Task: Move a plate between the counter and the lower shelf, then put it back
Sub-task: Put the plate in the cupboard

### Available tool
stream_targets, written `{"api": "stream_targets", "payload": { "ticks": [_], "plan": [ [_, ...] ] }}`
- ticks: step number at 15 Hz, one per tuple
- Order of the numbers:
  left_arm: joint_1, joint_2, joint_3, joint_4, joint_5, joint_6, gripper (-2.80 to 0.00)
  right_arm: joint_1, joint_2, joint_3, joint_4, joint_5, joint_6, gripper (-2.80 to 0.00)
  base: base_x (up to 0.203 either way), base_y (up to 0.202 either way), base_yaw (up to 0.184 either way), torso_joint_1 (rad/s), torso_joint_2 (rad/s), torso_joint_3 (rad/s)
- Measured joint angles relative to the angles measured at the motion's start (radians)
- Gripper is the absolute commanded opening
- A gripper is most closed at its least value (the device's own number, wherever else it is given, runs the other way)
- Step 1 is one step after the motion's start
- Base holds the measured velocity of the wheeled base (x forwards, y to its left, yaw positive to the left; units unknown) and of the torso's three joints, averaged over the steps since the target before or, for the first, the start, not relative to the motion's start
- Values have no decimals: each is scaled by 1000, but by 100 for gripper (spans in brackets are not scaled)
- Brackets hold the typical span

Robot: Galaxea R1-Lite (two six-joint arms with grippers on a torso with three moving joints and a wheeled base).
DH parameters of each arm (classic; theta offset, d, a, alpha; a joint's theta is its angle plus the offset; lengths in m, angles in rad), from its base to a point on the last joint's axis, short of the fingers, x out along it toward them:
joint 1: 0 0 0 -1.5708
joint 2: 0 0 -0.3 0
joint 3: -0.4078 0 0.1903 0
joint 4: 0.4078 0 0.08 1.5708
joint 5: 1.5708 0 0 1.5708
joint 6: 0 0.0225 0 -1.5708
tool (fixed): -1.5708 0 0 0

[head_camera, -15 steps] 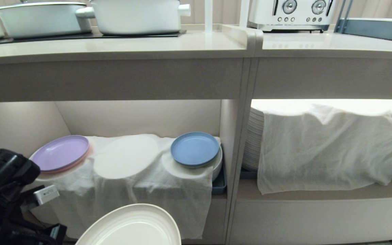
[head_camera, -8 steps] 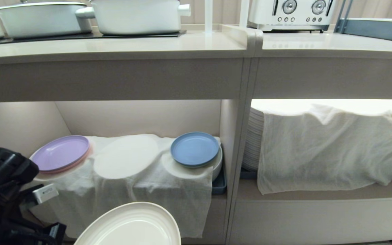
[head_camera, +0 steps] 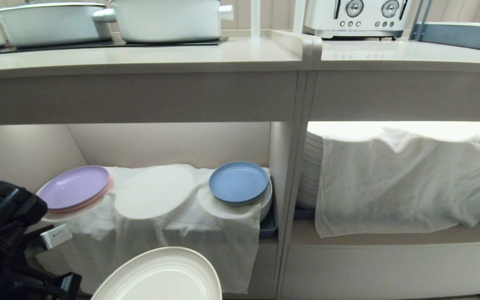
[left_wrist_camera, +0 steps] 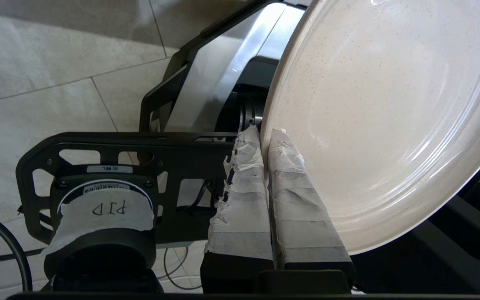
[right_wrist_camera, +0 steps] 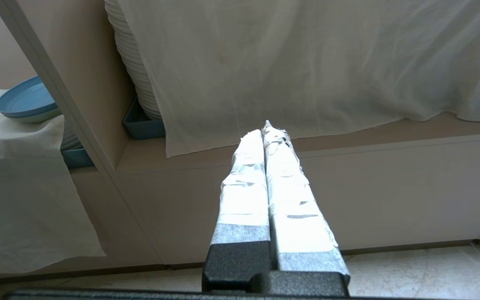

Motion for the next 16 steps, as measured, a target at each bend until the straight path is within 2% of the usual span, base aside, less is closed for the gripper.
{"api": "stream_targets", "payload": {
  "ticks": [16],
  "plan": [
    [0,-10,9,-2,5,-2,-280,1,0,0,-1,0,0,-280,0,0,0,0,0,0]
  ]
}}
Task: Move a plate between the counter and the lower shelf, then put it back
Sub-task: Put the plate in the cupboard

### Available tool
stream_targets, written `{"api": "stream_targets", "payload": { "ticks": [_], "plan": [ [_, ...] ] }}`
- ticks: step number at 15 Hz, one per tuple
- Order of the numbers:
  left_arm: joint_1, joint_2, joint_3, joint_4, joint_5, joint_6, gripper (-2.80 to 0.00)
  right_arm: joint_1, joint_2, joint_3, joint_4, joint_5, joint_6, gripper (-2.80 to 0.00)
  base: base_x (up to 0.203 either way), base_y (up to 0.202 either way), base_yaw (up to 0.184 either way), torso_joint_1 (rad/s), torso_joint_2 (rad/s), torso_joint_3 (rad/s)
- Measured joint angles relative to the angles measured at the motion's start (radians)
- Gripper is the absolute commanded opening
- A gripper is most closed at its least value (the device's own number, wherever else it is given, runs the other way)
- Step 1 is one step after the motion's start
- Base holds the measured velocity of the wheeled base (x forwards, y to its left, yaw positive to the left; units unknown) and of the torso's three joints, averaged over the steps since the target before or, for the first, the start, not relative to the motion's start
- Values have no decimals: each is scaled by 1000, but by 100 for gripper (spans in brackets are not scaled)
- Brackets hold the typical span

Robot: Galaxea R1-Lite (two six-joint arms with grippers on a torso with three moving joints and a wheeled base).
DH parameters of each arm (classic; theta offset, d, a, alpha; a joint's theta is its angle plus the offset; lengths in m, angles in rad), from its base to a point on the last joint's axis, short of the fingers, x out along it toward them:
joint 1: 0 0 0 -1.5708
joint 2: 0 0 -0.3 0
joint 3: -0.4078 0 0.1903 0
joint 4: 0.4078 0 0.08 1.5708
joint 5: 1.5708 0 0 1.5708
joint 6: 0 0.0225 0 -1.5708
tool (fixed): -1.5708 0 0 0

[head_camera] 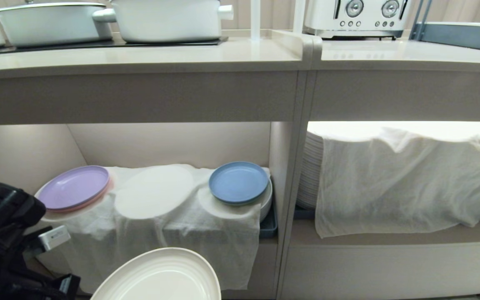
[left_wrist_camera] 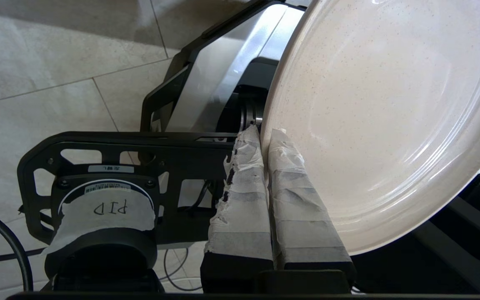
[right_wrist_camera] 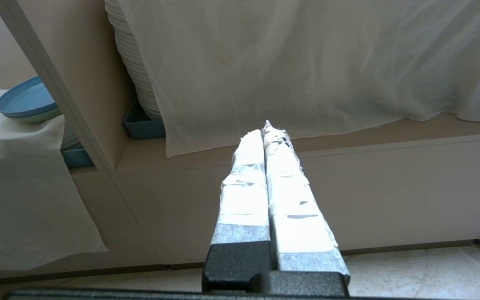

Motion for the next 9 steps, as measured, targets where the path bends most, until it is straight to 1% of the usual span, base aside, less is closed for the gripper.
{"api": "stream_targets", "payload": {
  "ticks": [9],
  "plan": [
    [14,-15,18,0,-1,2,-280,0,0,0,0,0,0,-280,0,0,0,0,0,0]
  ]
}}
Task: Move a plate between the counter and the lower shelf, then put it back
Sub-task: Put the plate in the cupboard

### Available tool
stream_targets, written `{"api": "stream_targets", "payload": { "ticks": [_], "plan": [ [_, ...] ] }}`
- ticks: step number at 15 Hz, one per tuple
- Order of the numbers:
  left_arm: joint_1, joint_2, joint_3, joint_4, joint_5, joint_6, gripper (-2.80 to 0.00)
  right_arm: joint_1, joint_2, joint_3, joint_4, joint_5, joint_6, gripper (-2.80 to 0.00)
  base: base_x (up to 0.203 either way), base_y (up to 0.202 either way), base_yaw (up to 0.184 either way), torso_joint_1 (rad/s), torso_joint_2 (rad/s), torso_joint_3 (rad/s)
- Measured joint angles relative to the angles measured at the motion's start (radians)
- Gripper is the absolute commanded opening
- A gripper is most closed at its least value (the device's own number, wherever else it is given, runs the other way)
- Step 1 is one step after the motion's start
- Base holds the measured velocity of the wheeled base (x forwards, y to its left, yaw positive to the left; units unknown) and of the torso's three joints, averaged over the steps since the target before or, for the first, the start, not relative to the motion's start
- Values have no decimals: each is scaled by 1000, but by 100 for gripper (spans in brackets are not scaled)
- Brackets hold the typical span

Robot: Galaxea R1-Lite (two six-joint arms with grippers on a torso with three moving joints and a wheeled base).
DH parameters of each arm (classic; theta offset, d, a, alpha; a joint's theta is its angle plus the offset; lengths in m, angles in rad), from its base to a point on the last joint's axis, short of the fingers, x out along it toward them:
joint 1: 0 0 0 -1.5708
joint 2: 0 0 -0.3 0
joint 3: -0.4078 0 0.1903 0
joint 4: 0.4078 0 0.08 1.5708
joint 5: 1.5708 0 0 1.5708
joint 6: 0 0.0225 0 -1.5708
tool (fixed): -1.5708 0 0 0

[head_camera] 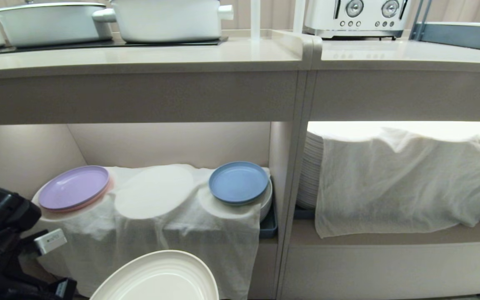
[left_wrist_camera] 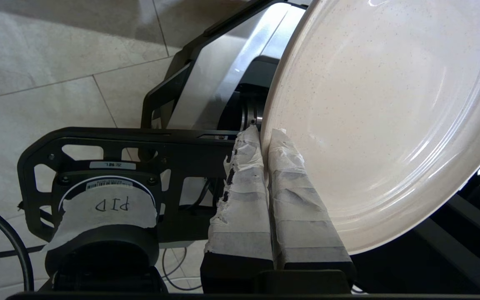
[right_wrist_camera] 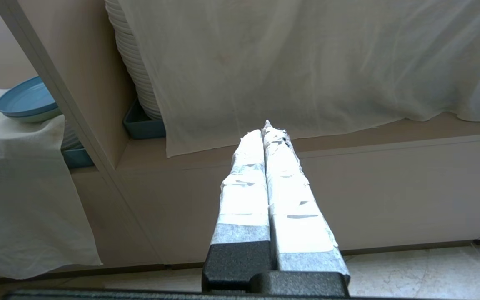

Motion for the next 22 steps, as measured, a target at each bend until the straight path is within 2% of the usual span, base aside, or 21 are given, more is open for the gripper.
{"api": "stream_targets", "payload": {
  "ticks": [22],
  "plan": [
    [-1,-11,21,-4,-3,1,-280,0,0,0,1,0,0,-280,0,0,0,0,0,0]
  ]
}}
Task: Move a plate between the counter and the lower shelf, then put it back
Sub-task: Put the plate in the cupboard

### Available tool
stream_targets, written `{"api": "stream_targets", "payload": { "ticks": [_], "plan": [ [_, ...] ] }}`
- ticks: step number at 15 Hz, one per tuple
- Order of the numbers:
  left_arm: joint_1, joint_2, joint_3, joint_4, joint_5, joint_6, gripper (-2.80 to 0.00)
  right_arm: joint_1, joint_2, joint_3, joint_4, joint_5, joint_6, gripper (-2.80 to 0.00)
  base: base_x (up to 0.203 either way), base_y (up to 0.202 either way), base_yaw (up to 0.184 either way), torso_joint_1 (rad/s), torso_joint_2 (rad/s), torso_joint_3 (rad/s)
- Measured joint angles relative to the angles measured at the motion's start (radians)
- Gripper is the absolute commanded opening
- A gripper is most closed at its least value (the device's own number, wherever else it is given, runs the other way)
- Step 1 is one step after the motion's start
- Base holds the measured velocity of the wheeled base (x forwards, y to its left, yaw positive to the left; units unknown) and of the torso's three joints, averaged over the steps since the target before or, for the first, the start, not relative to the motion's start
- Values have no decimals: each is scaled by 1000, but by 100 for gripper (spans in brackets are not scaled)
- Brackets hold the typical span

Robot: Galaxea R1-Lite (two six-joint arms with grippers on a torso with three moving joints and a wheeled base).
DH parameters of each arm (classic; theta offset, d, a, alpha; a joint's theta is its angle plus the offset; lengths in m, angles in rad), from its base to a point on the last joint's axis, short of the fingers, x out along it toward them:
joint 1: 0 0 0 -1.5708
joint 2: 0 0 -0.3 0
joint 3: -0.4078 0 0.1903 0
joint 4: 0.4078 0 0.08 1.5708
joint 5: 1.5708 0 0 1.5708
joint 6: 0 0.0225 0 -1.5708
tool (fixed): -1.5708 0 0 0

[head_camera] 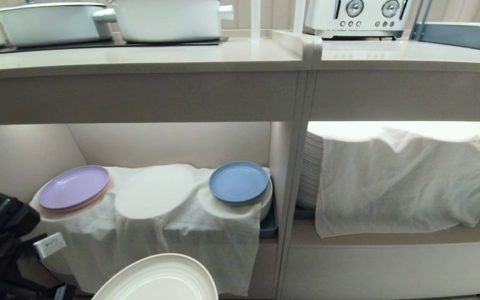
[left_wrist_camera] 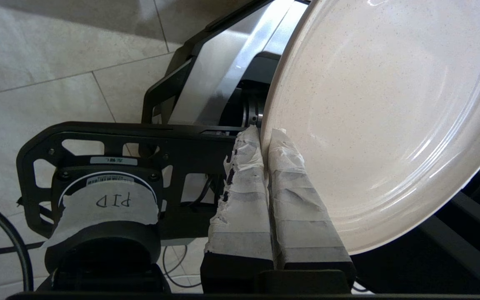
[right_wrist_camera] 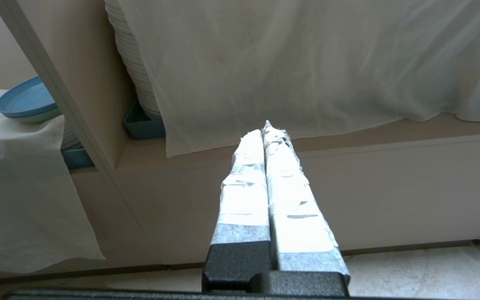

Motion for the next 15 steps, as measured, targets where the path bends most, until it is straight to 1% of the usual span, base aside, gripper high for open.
{"api": "stream_targets", "payload": {
  "ticks": [1,3,9,11,15],
  "plan": [
    [0,0,1,1,-1,0,-280,0,0,0,-3,0,0,-280,0,0,0,0,0,0],
    [0,0,1,-1,0,0,-280,0,0,0,0,0,0,-280,4,110,-4,2,-4,3],
    [0,0,7,1,3,0,-280,0,0,0,-1,0,0,-280,0,197,0,2,4,0],
    [0,0,8,1,1,0,-280,0,0,0,0,0,0,-280,0,152,-2,4,5,2],
    [-2,0,12,-17,1,1,-280,0,0,0,0,0,0,-280,0,18,-2,1,1,2]
  ]
}}
